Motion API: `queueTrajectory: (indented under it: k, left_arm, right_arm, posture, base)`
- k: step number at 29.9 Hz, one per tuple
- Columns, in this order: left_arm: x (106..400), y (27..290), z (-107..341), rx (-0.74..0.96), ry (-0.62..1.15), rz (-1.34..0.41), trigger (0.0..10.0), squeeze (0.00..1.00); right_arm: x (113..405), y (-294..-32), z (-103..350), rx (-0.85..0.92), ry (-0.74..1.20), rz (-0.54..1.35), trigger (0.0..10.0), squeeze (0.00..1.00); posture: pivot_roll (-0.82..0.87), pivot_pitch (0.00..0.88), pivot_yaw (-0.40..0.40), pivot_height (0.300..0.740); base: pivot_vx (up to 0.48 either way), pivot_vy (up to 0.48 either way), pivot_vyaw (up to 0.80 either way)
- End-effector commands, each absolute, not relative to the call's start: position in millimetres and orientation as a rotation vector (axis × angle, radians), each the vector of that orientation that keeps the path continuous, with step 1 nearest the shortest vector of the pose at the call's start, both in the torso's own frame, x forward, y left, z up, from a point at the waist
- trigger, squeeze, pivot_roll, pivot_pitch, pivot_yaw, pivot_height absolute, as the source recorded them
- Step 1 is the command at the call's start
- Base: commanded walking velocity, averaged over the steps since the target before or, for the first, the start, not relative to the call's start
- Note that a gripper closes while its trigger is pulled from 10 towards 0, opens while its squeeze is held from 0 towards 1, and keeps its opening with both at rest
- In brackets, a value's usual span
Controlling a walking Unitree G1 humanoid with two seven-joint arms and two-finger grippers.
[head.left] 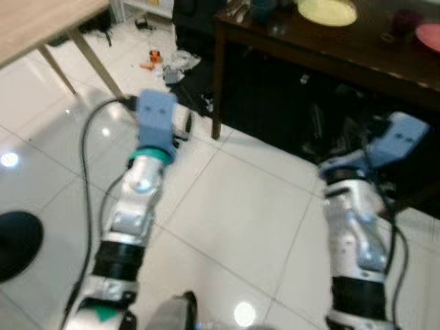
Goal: Setting the table
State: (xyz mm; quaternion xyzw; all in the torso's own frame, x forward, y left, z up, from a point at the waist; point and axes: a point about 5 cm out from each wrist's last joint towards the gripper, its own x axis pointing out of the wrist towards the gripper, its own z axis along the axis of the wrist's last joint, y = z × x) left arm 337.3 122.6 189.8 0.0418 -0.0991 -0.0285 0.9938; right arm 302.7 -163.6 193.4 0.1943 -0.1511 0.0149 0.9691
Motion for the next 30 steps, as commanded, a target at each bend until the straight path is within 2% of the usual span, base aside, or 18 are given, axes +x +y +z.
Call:
queueTrajectory:
  k: [1, 25, 30]
  left_arm:
    - [336.4, 113.8, 186.5, 0.088, -0.190, -0.086, 10.0, 0.00]
    - [336.7, 112.2, 188.5, 0.094, -0.200, -0.105, 10.0, 0.00]
    - [336.3, 109.2, 189.9, 0.110, -0.209, -0.148, 10.0, 0.00]
  right_arm:
    - [300.0, -171.5, 190.4, 0.392, -0.304, -0.004, 10.0, 0.00]
    - [300.1, -169.5, 190.9, 0.391, -0.307, 0.002, 10.0, 0.00]
    - [300.2, -170.3, 190.0, 0.394, -0.303, -0.004, 10.0, 0.00]
  posture:
    - [-0.04, 0.000, 0.054, 0.740]
    - [-0.04, 0.000, 0.053, 0.740]
    - [-0.04, 0.000, 0.052, 0.740]
  base:
    - [0.480, 0.000, 0.00]
    - [0.480, 0.000, 0.00]
    - [0.480, 0.000, -0.61]
